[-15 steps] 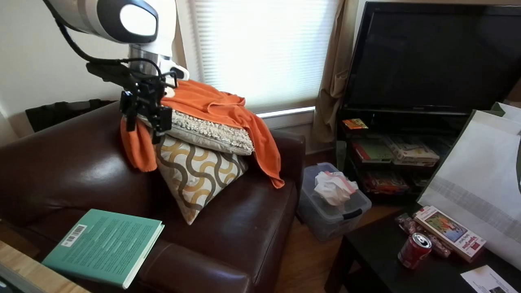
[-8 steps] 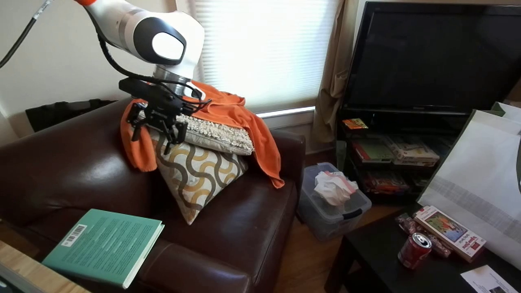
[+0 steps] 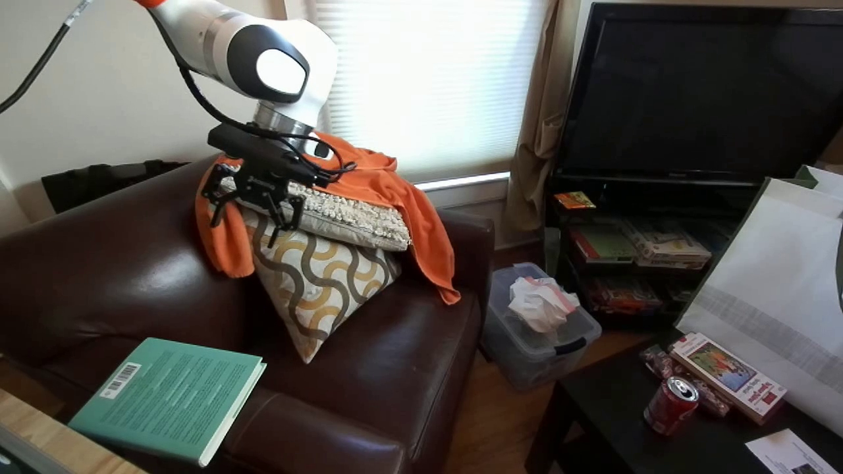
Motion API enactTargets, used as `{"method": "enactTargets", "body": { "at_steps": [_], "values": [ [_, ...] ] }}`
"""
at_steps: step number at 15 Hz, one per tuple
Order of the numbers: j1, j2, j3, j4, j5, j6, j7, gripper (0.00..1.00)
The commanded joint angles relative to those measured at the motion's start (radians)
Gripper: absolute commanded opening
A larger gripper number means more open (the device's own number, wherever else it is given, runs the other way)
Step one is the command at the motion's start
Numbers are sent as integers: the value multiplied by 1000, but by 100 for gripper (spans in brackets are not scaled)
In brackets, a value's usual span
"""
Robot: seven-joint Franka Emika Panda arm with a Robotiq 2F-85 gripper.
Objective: Put the book on the seat of the couch
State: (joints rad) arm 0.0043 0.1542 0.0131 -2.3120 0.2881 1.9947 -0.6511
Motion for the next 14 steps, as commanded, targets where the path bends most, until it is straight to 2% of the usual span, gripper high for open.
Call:
{"method": "enactTargets", "body": {
  "at_steps": [1,5,8,9,11,14],
  "values": [
    [-74,162,-13,87,-37,0,-269,100],
    [-167,391,-6,211,-71,28,-563,100],
    [-207,581,30,347,-82,2,-703,100],
    [-197,447,13,233,-71,27,-628,100],
    [-207,549,28,302,-78,27,-668,100],
    [-207,588,37,339,-83,24,-675,100]
  ]
}}
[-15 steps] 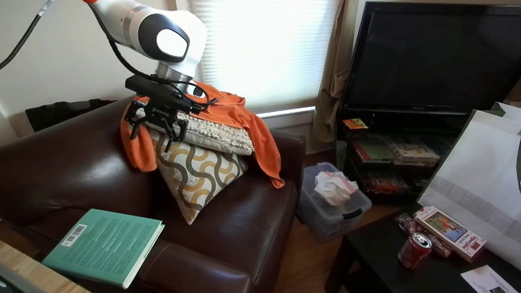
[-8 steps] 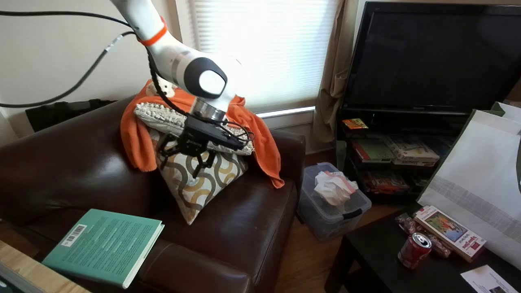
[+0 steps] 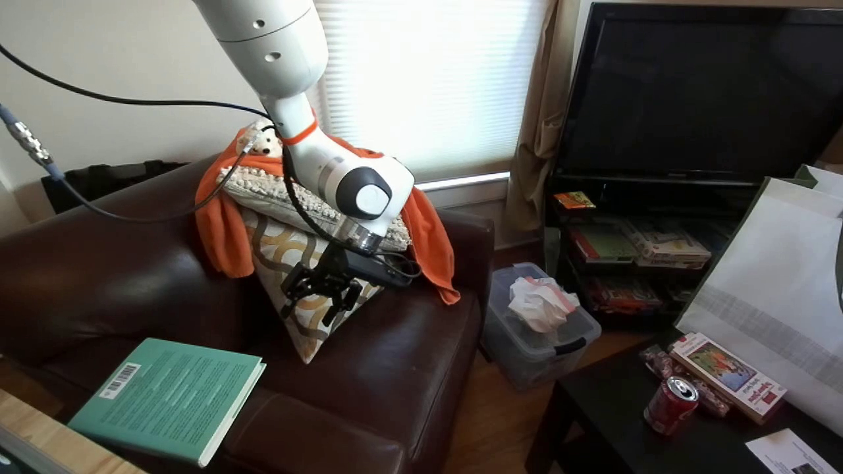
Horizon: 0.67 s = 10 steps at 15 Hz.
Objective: Put the book on the seat of the couch
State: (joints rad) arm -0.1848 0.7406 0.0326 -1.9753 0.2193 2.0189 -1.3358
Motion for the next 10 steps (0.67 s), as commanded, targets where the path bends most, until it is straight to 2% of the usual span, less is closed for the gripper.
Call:
{"method": "enactTargets", "body": {
  "at_steps": [1,6,10],
  "values": [
    [-19,36,23,34,-18,-16,-5,100],
    [-45,210,80,176,-39,-155,-198,100],
    [-22,328,74,305,-94,-369,-231,100]
  ]
}}
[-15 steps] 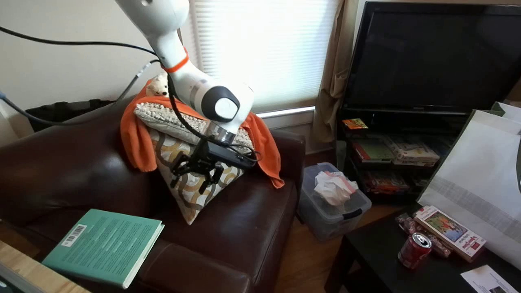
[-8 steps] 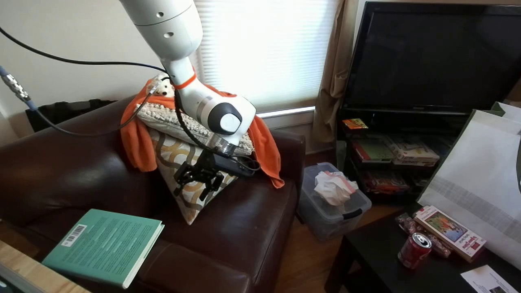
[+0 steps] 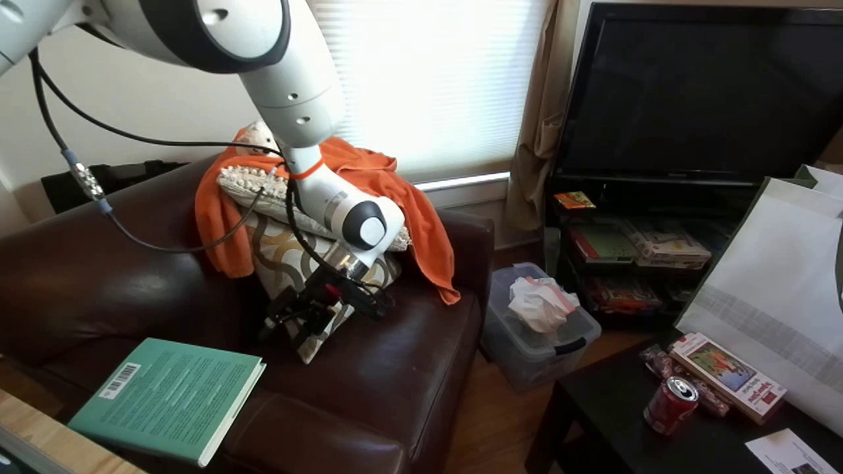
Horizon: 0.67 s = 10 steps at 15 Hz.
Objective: Put the book on the seat of the couch
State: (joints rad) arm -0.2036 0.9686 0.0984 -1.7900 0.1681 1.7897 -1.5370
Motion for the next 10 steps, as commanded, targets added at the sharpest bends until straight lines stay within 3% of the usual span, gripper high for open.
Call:
{"method": "enactTargets", "body": {
  "at_steps": [1,5,10],
  "values": [
    [3,123,5,149,-46,-198,-16,100],
    [18,176,-1,242,-42,-381,30,100],
    [64,232,-5,288,-43,-386,146,100]
  ]
}}
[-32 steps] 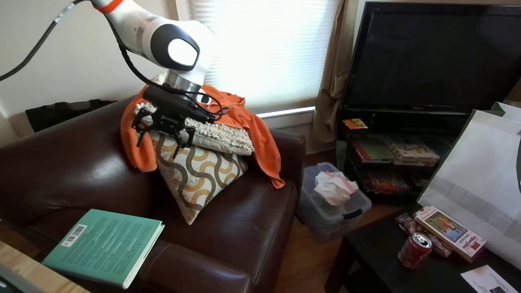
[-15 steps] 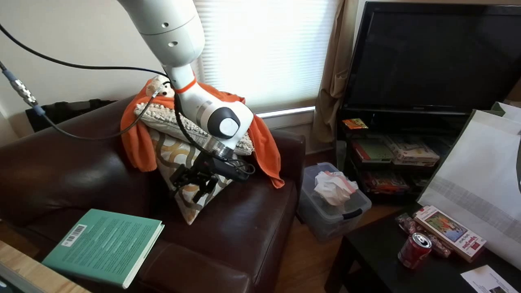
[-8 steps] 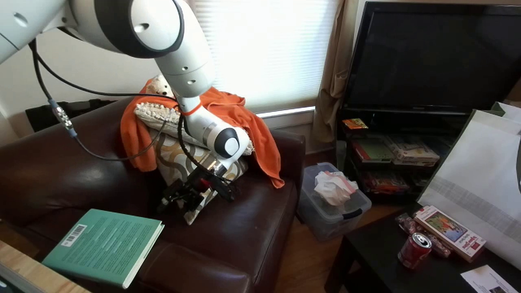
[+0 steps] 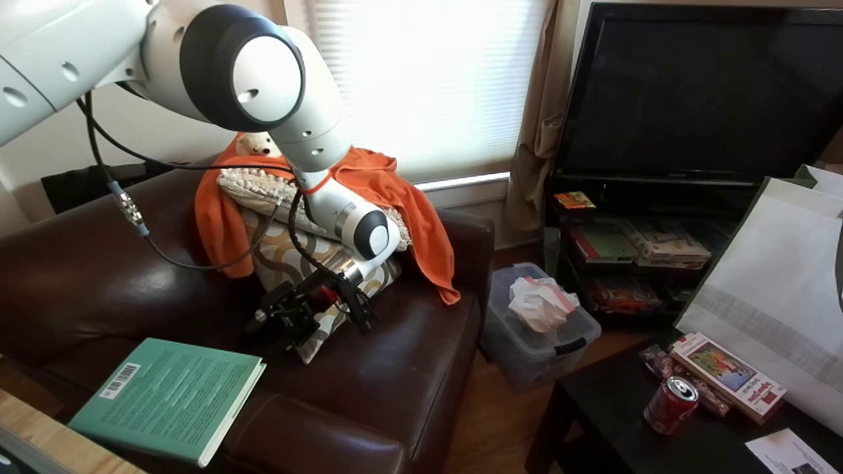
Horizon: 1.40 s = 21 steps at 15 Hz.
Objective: Put the book on the seat of the couch
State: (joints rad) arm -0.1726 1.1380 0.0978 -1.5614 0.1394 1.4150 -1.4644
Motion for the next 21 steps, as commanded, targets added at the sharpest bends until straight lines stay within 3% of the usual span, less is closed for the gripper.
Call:
{"method": "enactTargets", "body": {
  "at_steps": [1,10,12,17,21],
  "values": [
    [42,77,-2,70,-15,-7,96,100],
    [144,72,21,-9,-122,61,185,100],
    [159,50,27,-45,-150,101,193,74],
    [182,-58,49,-194,-220,264,189,37],
    [156,-166,83,-297,-250,283,118,10]
  ]
}}
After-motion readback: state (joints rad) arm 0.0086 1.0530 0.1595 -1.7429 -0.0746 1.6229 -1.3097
